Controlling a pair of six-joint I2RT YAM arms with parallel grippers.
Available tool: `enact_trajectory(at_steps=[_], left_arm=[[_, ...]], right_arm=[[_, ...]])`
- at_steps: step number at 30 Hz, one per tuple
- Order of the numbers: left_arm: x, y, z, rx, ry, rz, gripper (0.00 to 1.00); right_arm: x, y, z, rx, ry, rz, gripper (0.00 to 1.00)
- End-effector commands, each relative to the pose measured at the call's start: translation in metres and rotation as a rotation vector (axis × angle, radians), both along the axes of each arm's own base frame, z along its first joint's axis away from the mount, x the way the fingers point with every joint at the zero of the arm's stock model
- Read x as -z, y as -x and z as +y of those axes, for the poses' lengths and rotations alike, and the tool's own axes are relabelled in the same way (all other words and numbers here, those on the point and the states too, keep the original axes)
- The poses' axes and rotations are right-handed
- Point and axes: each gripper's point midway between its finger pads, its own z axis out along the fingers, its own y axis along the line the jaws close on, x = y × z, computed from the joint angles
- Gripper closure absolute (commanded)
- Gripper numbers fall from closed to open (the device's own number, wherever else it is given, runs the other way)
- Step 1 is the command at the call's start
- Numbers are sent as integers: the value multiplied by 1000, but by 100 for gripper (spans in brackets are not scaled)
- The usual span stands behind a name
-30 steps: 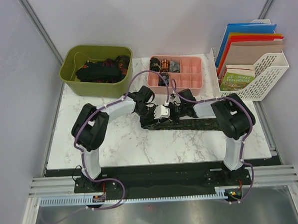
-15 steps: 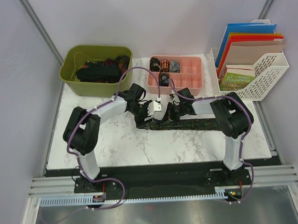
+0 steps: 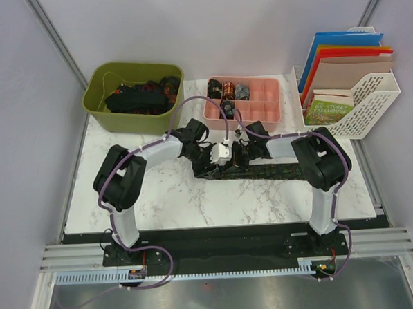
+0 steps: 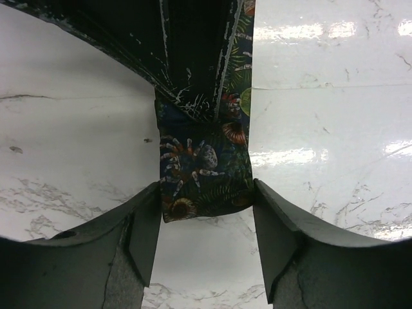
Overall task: Roll the ties
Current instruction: Roll the tie at the center of the board.
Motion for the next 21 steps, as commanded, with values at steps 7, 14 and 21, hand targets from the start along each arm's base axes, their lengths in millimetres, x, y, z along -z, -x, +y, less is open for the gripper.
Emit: enact_trajectory(at_steps=[7, 14, 21], left_arm=[[-13, 3, -1, 15, 19, -17, 55], [-43, 0, -19, 31, 82, -32, 63], [-38, 4, -45, 34, 75, 11, 62]], right_arm=[[44, 16, -21, 41, 180, 49, 100], [43, 19, -11, 41, 161, 50, 100], [41, 21, -2, 42, 131, 60, 100]])
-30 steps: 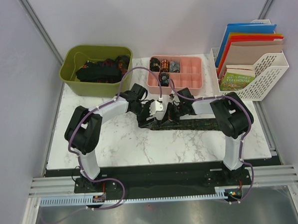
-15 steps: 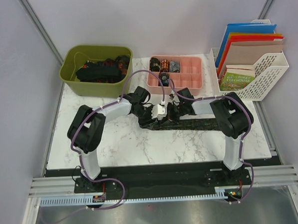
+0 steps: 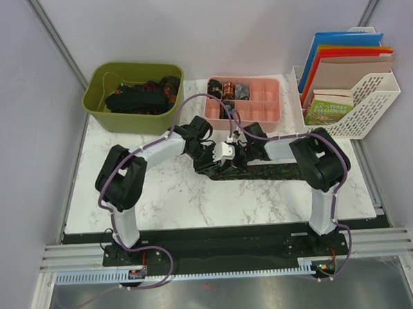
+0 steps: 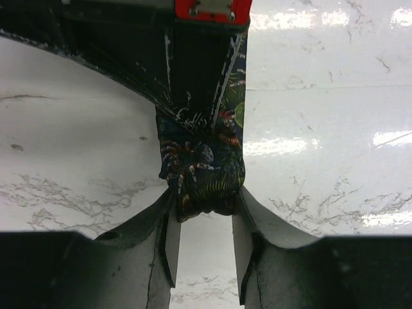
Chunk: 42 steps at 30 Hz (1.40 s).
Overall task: Roll the ties
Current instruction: Roll the tie at the center of the board.
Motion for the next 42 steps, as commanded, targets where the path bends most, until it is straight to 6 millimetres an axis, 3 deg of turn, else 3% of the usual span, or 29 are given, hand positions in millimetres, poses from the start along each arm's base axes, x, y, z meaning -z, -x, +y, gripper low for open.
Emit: enact_trajectory(at_steps=[1, 12, 20, 24, 28, 31, 42], left_arm=[[-30, -5, -49, 27, 120, -14, 62], [-7, 3, -69, 7, 84, 59, 59], [21, 22, -67, 96, -39, -14, 59], [43, 32, -57, 131, -133, -23, 60], [59, 42, -45, 165, -219, 33, 62], [66, 48, -33, 196, -286, 68, 64], [82, 58, -13, 231, -394, 143, 66]], right_arm=[[40, 18, -12, 34, 128, 60, 100], [25, 19, 10, 82, -65, 76, 100], [20, 18, 15, 71, -124, 51, 100], [23, 20, 16, 62, -133, 60, 98], [17, 18, 13, 61, -155, 52, 90], [9, 14, 9, 60, -179, 46, 81], [-18, 8, -6, 15, -179, -4, 68]])
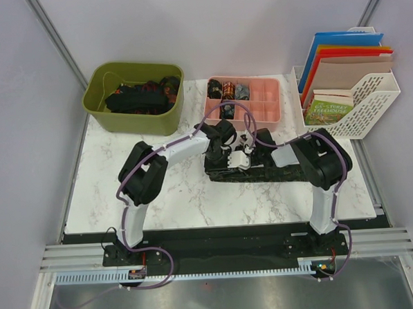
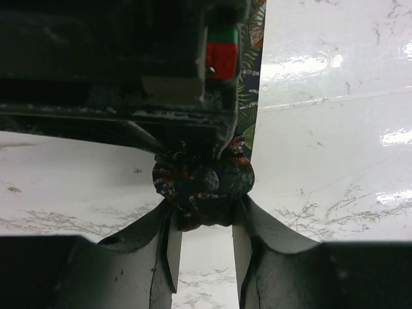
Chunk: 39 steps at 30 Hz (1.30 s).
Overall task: Roll the ties
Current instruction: Roll the tie at the center of the board.
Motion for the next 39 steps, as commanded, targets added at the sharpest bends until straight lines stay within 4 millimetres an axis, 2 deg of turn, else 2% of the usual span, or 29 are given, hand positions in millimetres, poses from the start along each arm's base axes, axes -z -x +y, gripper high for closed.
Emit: enact_trajectory(at_steps=[1, 14, 24, 33, 39], left_arm=[[66, 52, 4, 97, -86, 193, 66], [67, 50, 6, 85, -92, 205, 67], [67, 50, 6, 77, -90, 217, 67], [66, 49, 8, 51, -82, 234, 67], [65, 49, 6, 46, -80, 234, 68]], right_arm=[[-17, 1, -5, -43, 16, -66, 68], [-40, 10, -16, -63, -14, -108, 63], [-60, 5, -15, -43, -70, -150, 56], [-55, 10, -37, 13, -74, -150, 57], [-45, 16, -43, 30, -90, -119, 56]])
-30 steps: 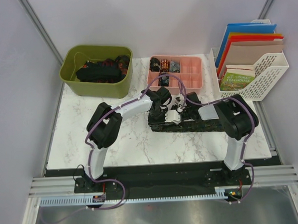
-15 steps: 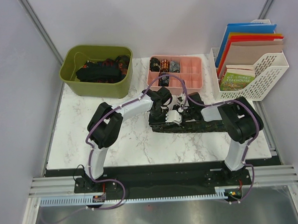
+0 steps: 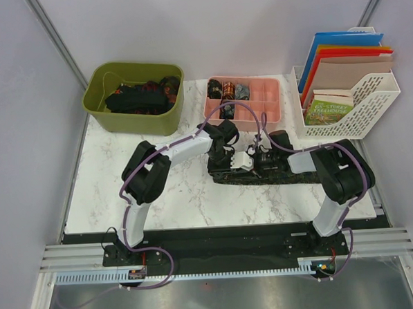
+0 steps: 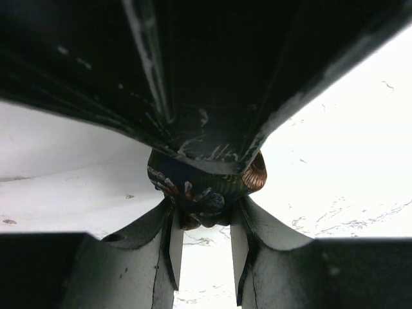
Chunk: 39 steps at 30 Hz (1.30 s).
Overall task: Roll the ties
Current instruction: Roll the tie at the center of the board.
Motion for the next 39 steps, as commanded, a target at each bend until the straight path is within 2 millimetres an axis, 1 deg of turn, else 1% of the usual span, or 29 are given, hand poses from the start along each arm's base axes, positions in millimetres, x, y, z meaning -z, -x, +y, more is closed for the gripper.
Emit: enact_trajectory(at_steps=[1, 2, 3, 4, 8, 12, 14, 15, 17, 18, 19, 21, 22, 24, 25, 26, 27, 28, 29, 30, 31, 32, 33, 34, 35, 36, 37, 38, 39], left_arm=[[62, 40, 21, 8, -119, 182, 68], [63, 41, 21, 9, -121, 184, 68], [62, 41, 21, 8, -121, 186, 68], [63, 41, 22, 6, -122, 189, 68], [63, 41, 21, 0, -118, 191, 68], [62, 40, 22, -13, -116, 194, 68], [61, 41, 23, -19, -119, 195, 68], [61, 41, 25, -22, -120, 199, 68], [61, 40, 25, -29, -120, 199, 68], [60, 40, 26, -34, -119, 201, 68], [59, 39, 27, -37, -116, 201, 68], [58, 38, 28, -47, -114, 202, 68], [58, 38, 31, -52, -117, 204, 68], [56, 36, 33, -69, -111, 204, 68], [56, 36, 36, -77, -116, 207, 68], [56, 34, 40, -92, -118, 209, 69], [53, 33, 42, -103, -116, 206, 69], [52, 30, 45, -120, -116, 200, 69], [50, 26, 50, -143, -116, 198, 70], [50, 25, 55, -157, -117, 196, 70], [44, 20, 59, -175, -114, 179, 70], [42, 14, 66, -203, -112, 176, 70], [42, 15, 73, -217, -117, 177, 71], [35, 11, 77, -237, -109, 163, 71], [34, 6, 85, -263, -111, 157, 71], [35, 8, 91, -273, -121, 160, 72], [30, 5, 94, -284, -110, 146, 72], [33, 8, 100, -290, -121, 151, 72], [33, 9, 101, -292, -117, 150, 72]], right_arm=[[-11, 1, 0, 3, -62, -38, 56], [-16, -2, 2, 15, -74, -70, 54], [-18, -2, 2, 29, -82, -70, 54], [-15, 0, 3, 36, -85, -62, 52], [-19, -7, 11, 70, -125, -70, 51], [-21, -10, 20, 75, -142, -86, 50], [-15, -8, 24, 63, -131, -77, 50], [-13, -12, 26, 54, -115, -100, 50], [0, -10, 26, 47, -76, -75, 50], [2, -13, 26, 46, -65, -86, 50], [7, -15, 26, 50, -57, -74, 52], [11, -18, 27, 54, -49, -75, 56], [15, -19, 26, 57, -36, -81, 65], [19, -24, 28, 57, -12, -95, 74], [26, -23, 30, 52, 4, -84, 84], [28, -23, 35, 41, 3, -85, 87], [26, -29, 41, 39, -2, -96, 90], [31, -27, 50, 25, -5, -81, 95], [27, -35, 58, 23, -15, -105, 96], [31, -36, 64, 14, -14, -102, 99], [30, -33, 75, -7, -19, -108, 99], [24, -39, 83, -10, -39, -116, 100], [28, -38, 88, -15, -44, -103, 100], [25, -38, 93, -23, -57, -114, 100], [22, -40, 97, -27, -65, -119, 100], [21, -40, 97, -29, -66, -117, 100], [20, -39, 97, -33, -68, -114, 100], [15, -37, 98, -44, -79, -112, 93], [13, -36, 97, -45, -78, -107, 87]])
